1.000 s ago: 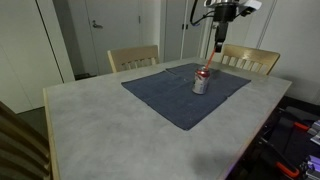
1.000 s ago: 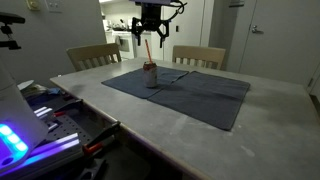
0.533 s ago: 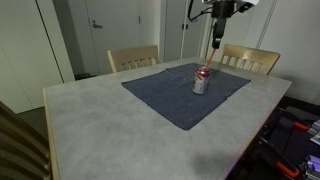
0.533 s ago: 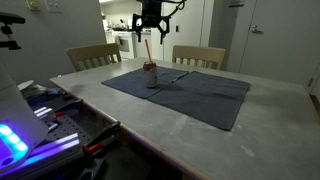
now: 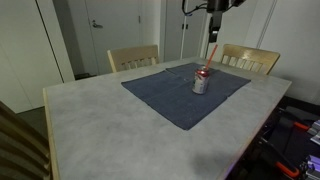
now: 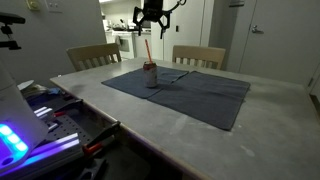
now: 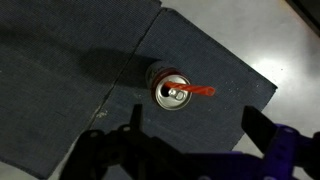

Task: Take the straw out of the soda can and put it on the table

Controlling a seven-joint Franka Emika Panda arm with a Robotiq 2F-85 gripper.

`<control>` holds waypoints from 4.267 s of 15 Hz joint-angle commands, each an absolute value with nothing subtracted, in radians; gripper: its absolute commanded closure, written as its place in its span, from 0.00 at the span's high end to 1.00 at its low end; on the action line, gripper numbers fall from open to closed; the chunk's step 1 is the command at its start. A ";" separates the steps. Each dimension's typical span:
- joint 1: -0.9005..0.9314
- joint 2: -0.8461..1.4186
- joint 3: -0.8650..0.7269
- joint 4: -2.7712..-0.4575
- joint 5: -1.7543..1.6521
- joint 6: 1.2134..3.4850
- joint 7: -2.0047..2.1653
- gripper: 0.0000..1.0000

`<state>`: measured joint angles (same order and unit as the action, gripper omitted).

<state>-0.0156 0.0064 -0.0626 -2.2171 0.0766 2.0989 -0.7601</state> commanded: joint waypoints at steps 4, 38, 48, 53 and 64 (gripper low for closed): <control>-0.031 0.119 -0.036 -2.151 0.169 2.022 -0.784 1.00; -0.052 0.152 -0.036 -2.095 0.137 1.920 -0.687 0.73; -0.054 0.141 -0.037 -2.131 0.159 1.833 -0.598 1.00; -0.054 0.143 -0.037 -2.130 0.156 1.842 -0.565 0.85; -0.055 0.137 -0.038 -2.135 0.152 1.837 -0.524 0.56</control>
<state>-0.0388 0.1367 -0.0477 -2.1323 0.1526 1.8453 -0.5395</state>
